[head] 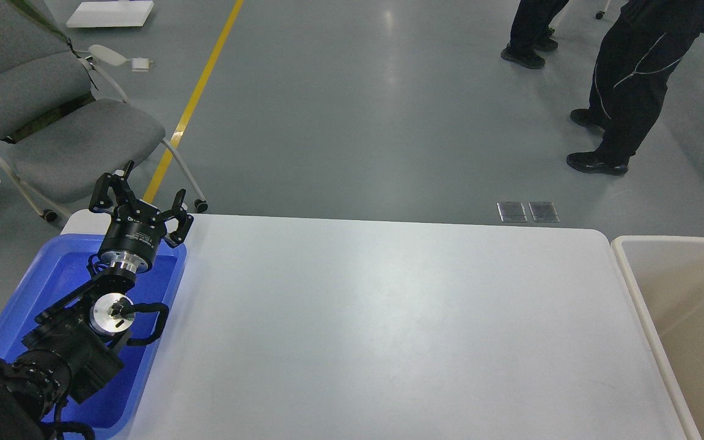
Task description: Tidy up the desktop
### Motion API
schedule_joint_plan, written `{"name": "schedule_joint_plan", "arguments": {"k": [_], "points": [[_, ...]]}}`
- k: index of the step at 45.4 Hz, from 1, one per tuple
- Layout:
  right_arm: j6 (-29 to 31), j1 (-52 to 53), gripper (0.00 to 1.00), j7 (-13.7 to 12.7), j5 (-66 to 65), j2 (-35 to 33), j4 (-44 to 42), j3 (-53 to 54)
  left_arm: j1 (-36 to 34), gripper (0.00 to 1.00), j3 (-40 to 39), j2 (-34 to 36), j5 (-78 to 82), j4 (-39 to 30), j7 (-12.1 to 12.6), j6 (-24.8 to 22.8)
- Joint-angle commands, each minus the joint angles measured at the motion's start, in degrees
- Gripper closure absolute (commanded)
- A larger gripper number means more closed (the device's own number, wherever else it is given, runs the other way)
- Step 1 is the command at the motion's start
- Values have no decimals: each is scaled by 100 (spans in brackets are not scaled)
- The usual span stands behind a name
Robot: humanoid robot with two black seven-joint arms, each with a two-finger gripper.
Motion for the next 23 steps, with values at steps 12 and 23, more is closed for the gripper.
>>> {"name": "schedule_joint_plan", "arguments": {"k": [12,23], "points": [[-146,-95,57,-94,358,233,-197,284,0,0,0,0,0,6,0,-1],[-330,-60,4,-94,358,259,-205,345,0,0,0,0,0,-3,0,-1]]}}
